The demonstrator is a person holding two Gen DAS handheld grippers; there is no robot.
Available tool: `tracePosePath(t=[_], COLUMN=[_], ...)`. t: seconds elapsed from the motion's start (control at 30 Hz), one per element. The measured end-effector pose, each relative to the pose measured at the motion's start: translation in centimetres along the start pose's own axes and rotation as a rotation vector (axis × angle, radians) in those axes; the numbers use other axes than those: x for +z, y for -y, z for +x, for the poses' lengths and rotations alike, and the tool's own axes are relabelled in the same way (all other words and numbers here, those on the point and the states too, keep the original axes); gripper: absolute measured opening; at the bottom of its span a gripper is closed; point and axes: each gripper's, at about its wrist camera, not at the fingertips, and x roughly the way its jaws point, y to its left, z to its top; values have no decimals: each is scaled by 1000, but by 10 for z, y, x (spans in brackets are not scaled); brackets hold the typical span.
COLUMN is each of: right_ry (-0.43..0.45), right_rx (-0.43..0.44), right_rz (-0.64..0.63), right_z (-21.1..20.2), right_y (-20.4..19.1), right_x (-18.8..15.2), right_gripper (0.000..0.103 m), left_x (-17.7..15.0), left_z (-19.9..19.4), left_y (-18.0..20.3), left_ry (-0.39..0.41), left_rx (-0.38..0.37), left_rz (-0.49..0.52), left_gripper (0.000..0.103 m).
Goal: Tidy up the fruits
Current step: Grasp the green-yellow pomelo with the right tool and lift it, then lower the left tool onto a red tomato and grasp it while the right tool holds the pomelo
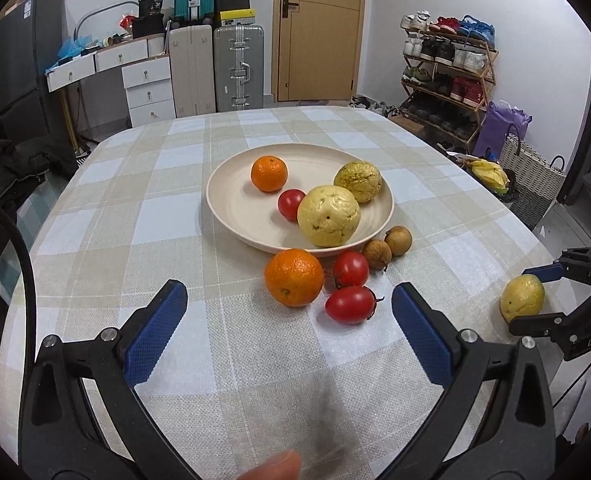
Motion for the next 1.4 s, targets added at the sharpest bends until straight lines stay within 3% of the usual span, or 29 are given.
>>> tracePosePath(t=[0.1, 0.27, 0.53, 0.7, 0.97, 1.03, 1.4], right_ry=[5, 20, 115, 201, 191, 193, 189], right_rx=[12, 3, 3, 35, 43, 44, 51], right_rz=[-10, -43, -34, 14, 18, 17, 24], right_z=[0, -1, -14, -21, -15, -15, -13], right_y=[-2, -11, -14, -15, -21, -21, -22], right_x=[0, 1, 10, 20, 23, 23, 23], right_gripper=[77, 50, 50, 50, 50, 50, 50], left_x=[-2, -4, -6, -8, -14, -15, -9], left_z=[4, 12, 21, 25, 43, 47, 58], left_y=[2, 3, -2, 7, 19, 21, 35], left_ry=[-11, -38, -73, -96, -178, -201, -199], left_rx=[2, 0, -13, -29, -96, -139, -144], left_rz=[6, 12, -12, 31, 40, 29, 51], left_gripper=[102, 102, 102, 100, 64, 62, 62])
